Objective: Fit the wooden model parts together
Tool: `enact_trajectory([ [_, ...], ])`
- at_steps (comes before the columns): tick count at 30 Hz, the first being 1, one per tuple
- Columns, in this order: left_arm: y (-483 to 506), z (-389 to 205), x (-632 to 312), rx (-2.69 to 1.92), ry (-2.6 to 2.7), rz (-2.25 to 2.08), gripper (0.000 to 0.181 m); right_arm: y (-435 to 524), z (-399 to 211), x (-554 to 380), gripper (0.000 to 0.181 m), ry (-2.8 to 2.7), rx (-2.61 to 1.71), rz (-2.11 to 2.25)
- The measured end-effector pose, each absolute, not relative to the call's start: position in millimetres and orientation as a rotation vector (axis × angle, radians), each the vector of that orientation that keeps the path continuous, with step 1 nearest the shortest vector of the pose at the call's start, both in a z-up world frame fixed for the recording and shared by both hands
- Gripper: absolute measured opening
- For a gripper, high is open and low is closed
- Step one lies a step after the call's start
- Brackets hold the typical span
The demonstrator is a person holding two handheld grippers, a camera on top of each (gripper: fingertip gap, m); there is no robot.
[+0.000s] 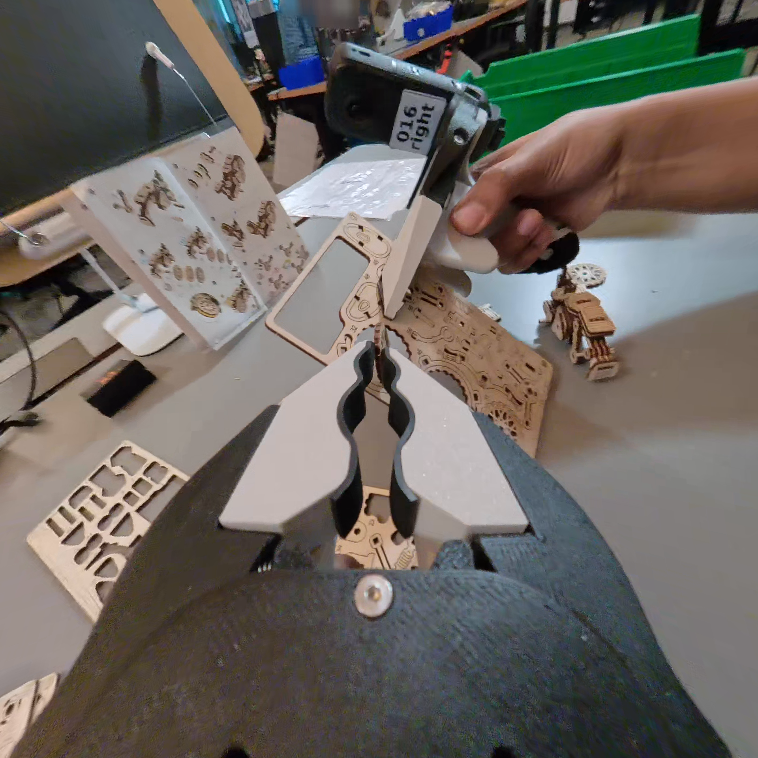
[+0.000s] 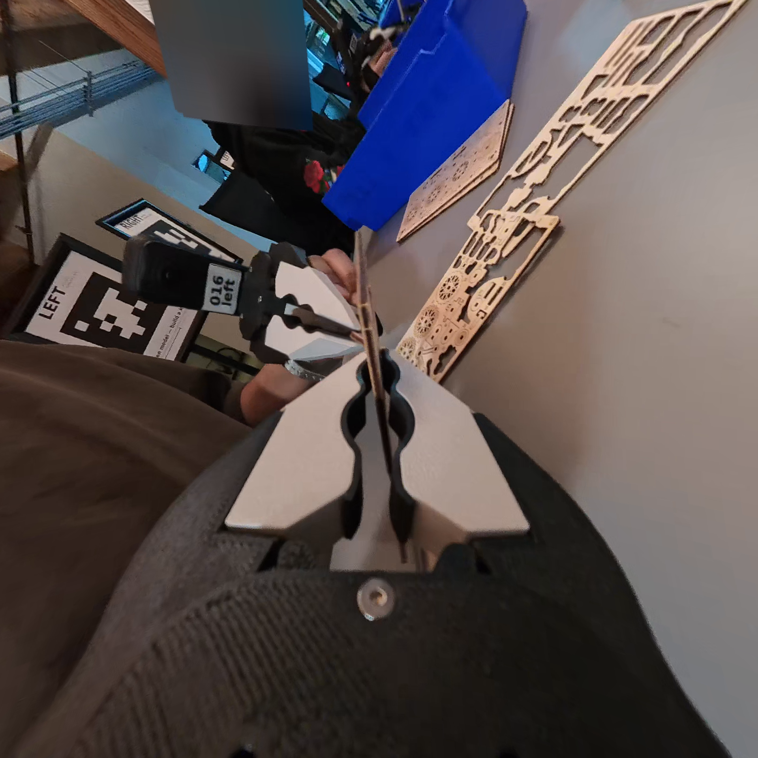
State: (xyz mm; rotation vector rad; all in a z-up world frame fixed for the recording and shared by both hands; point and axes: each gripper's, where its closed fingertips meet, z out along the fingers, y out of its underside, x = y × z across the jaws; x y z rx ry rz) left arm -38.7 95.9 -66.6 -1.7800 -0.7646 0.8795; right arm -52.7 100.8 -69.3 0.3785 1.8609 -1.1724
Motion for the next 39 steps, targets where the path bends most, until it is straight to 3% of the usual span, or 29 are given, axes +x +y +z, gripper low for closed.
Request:
enact_trajectory([
  [9,102.2,-64.9,-43.1,-1.721,-0.872,0.742,0.014,99.9,-63.4,-50.1,0.001,1.937,0.297,-1.222],
  [14,100.8,-68.1,-43.0,-1.798,-0.893,0.76,0.003,98.3,-63.1,-48.1,0.002,2.024,0.249,-1.25],
  [25,101.5,-38.1,-41.6,-1.486,-0.848,0.676,0.002,96.9,-41.3,-49.0,0.001,1.538,0.38,-1.21],
  [33,101.3,-51.7,-44.1,-1.83,-0.705,1.155,0.003,95.0,-52.7,-52.8,0.001,1.579,0.464,-1.172],
  [39,99.2,-51.3,-48.6,-1.804,-0.744,1.179,0.003,94.4,-51.5,-57.1,0.001,1.574,0.488,-1.186],
])
